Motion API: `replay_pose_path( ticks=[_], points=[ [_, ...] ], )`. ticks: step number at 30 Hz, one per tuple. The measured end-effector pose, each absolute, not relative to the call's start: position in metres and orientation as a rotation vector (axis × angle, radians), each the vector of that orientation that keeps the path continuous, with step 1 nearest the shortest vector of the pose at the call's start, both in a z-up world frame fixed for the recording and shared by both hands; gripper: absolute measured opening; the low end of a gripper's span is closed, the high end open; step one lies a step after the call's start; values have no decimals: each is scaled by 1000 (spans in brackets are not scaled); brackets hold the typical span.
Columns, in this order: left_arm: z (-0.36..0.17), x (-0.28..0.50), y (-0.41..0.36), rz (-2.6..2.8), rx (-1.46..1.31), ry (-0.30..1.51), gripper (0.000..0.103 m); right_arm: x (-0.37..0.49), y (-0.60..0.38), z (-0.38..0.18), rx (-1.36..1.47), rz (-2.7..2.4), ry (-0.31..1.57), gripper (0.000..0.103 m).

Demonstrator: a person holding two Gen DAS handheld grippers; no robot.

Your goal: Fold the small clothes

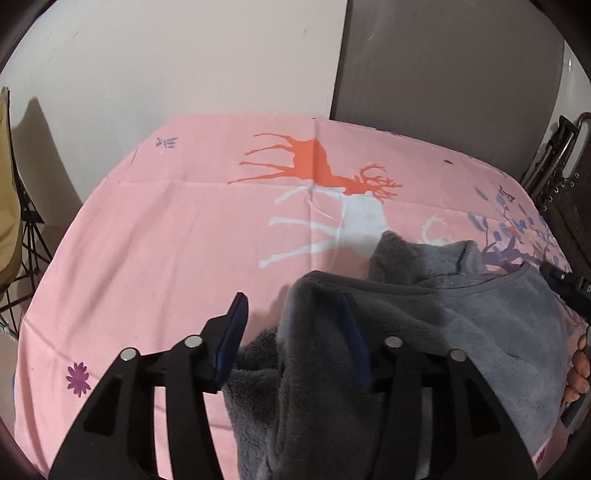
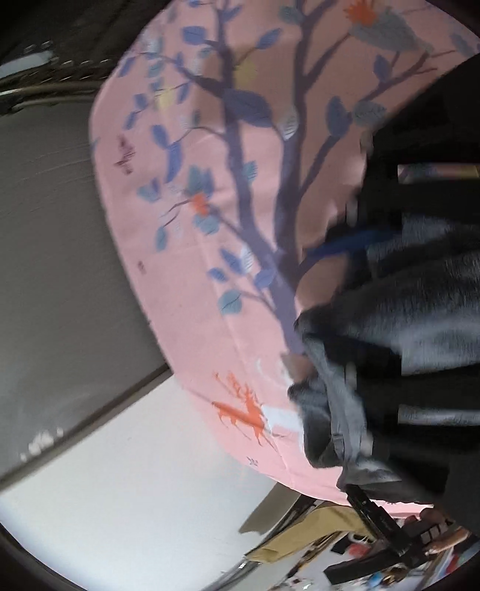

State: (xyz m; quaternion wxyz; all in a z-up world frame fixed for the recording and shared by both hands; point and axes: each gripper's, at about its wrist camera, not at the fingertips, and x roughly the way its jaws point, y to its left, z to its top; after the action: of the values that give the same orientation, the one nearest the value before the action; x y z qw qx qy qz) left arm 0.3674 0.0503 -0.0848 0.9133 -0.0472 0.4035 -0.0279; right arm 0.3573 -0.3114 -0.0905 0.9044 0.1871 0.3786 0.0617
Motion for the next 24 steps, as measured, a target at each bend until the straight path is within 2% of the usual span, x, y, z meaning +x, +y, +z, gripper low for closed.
replay_pose_path(
  ticks=[3, 4, 5, 7, 8, 11, 13, 15, 18, 21, 24],
  points=[
    [-90, 372, 44, -50, -82, 859, 51, 364, -296, -93, 337, 149, 821, 44],
    [-93, 374, 43, -44, -77, 869, 51, 365, -294, -94, 323, 146, 830, 38],
    [-97, 375, 43, -38, -76, 880, 51, 368, -290, -98, 302, 143, 849, 26],
    [-100, 376, 46, -36, -92, 891, 51, 370, -290, -105, 291, 123, 867, 8],
    [-99, 375, 48, -36, -109, 886, 51, 368, -294, -104, 303, 121, 851, 6],
    [-92, 373, 51, -33, -115, 857, 54, 363, -308, -97, 352, 94, 801, 5],
    [-93, 375, 51, -17, -106, 862, 63, 367, -311, -100, 367, 102, 815, 5],
    [-100, 380, 51, -7, -112, 888, 66, 369, -308, -105, 346, 91, 825, 5],
    [-110, 386, 54, 15, -123, 927, 81, 376, -311, -114, 354, 63, 857, 5],
    [-111, 390, 63, 35, -169, 962, 81, 383, -320, -122, 397, 12, 913, 2],
    [-86, 371, 68, 21, -195, 892, 76, 365, -316, -100, 369, 5, 827, 7]
  ],
)
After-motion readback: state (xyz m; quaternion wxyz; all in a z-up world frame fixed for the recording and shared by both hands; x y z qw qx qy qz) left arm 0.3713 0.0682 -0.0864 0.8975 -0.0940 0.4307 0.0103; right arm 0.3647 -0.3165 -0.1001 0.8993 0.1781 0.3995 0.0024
